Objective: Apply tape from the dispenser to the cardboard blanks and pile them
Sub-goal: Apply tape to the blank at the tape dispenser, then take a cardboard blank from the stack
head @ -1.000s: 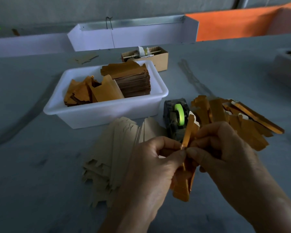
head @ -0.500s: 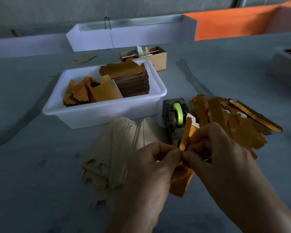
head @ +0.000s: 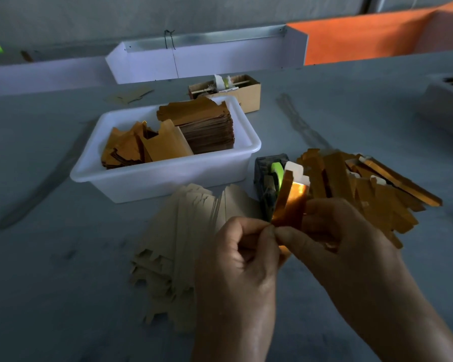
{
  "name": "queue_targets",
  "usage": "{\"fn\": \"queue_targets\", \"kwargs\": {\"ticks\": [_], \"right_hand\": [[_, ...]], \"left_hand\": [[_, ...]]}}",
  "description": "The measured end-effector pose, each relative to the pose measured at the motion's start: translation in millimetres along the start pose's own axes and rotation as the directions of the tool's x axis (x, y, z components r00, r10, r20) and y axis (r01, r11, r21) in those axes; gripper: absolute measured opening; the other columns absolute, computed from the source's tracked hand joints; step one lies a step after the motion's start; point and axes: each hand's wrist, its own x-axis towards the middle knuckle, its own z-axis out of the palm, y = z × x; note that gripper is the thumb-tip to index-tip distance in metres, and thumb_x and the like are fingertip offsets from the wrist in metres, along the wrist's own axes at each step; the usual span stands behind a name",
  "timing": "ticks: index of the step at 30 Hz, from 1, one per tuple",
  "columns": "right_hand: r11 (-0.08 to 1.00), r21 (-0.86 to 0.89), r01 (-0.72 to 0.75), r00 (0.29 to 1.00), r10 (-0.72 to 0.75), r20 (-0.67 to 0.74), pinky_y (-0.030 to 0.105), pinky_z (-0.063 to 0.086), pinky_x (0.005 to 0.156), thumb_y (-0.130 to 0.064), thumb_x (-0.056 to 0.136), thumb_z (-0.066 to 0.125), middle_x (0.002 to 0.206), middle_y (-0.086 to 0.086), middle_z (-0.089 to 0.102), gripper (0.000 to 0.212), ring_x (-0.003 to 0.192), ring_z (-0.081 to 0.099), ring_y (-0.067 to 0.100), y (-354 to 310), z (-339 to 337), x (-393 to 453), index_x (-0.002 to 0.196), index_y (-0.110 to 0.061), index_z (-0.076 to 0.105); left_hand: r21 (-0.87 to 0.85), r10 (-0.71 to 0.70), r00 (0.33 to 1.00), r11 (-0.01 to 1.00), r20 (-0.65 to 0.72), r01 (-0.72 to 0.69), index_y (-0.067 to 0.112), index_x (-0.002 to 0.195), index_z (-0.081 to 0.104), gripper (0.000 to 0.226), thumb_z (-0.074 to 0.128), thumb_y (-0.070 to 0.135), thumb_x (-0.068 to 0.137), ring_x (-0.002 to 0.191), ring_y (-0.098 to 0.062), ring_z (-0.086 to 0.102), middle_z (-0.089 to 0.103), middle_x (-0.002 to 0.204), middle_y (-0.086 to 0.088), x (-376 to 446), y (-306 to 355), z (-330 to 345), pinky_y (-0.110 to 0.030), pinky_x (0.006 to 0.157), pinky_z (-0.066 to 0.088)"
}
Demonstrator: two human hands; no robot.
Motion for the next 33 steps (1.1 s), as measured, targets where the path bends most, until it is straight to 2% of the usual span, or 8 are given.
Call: {"fn": "queue_targets", "kwargs": {"ticks": [8,10,12,14,16,20,25,33], "right_hand": [[0.936,0.345,-0.072,0.989,0.021,0.148,0.009,0.048,0.054,-0.019,0.08,0.062,0.076,-0.014,0.069,0.02,0.072,0.066,-0.001,13.0,8.3,7.1,0.092,-0.035,0.061],[0.953,0.299,-0.044,0.995,0.015,0.099,0.003,0.044,0.048,-0.023,0.083,0.058,0.079,-0.015,0.067,0.023,0.074,0.063,-0.007,15.5,7.9,11.2,0.094,-0.043,0.058],[0.99,0.143,0.015,0.999,-0.008,-0.05,0.009,0.045,0.042,-0.026,0.086,0.056,0.074,-0.008,0.063,0.023,0.068,0.063,-0.003,20.9,2.1,20.6,0.091,-0.048,0.054],[0.993,-0.093,0.071,0.969,-0.091,-0.229,0.022,0.048,0.049,-0.023,0.092,0.052,0.077,-0.007,0.062,0.019,0.061,0.062,0.013,29.2,-8.2,37.1,0.097,-0.04,0.059],[0.937,-0.35,0.0,0.931,-0.127,-0.341,0.029,0.041,0.065,-0.018,0.094,0.049,0.093,0.004,0.064,0.026,0.077,0.059,0.024,38.5,-17.7,57.0,0.118,-0.02,0.06],[0.846,-0.489,-0.212,0.914,-0.005,-0.405,0.042,0.04,0.085,-0.024,0.094,0.049,0.125,0.022,0.052,0.044,0.113,0.046,0.039,49.2,-24.7,75.6,0.135,-0.009,0.045],[0.897,-0.431,-0.101,0.908,-0.095,-0.408,0.042,0.038,0.094,-0.021,0.089,0.058,0.128,0.017,0.051,0.043,0.117,0.045,0.037,45.4,-19.7,58.8,0.13,-0.01,0.053],[0.963,-0.262,0.064,0.918,-0.16,-0.363,0.007,0.028,0.064,-0.02,0.086,0.062,0.107,-0.006,0.057,0.03,0.088,0.047,0.006,36.8,-6.1,21.7,0.116,-0.018,0.063]], "left_hand": [[-0.097,-0.211,0.969,0.97,0.125,0.224,0.024,0.1,0.057,0.025,0.069,0.024,0.078,0.064,-0.015,0.069,0.068,0.069,0.003,9.7,2.0,-10.7,-0.028,0.049,0.053],[0.001,-0.234,0.963,0.972,0.132,0.236,0.023,0.092,0.058,0.012,0.061,0.032,0.084,0.064,-0.009,0.069,0.071,0.07,0.006,13.5,2.1,-15.8,-0.019,0.044,0.047],[0.342,-0.127,0.992,0.932,-0.003,0.12,0.023,0.084,0.055,0.017,0.053,0.04,0.089,0.062,-0.006,0.064,0.067,0.066,0.005,17.3,-4.2,-21.2,-0.02,0.048,0.045],[0.808,0.021,0.997,0.588,-0.068,0.043,0.027,0.089,0.047,0.028,0.043,0.054,0.087,0.072,-0.009,0.053,0.053,0.076,0.011,20.9,-6.7,-26.9,-0.024,0.058,0.038],[0.95,0.044,0.995,0.305,-0.091,0.074,0.026,0.101,0.046,0.043,0.041,0.066,0.084,0.09,-0.013,0.048,0.043,0.098,0.007,24.1,-8.3,-26.9,-0.024,0.064,0.03],[0.981,-0.005,0.998,0.179,-0.07,0.07,0.021,0.109,0.039,0.057,0.051,0.069,0.079,0.105,-0.018,0.045,0.036,0.113,0.001,32.4,-17.5,-15.4,-0.027,0.067,0.03],[0.968,-0.011,0.994,0.227,-0.111,0.111,0.02,0.107,0.043,0.034,0.053,0.049,0.091,0.103,-0.019,0.051,0.05,0.112,0.0,41.7,-20.6,-20.8,-0.027,0.066,0.033],[0.769,0.022,0.989,0.632,-0.144,0.098,0.026,0.079,0.047,0.018,0.055,0.032,0.093,0.061,0.002,0.041,0.049,0.07,0.011,44.6,-12.6,-47.2,-0.014,0.051,0.027]]}}
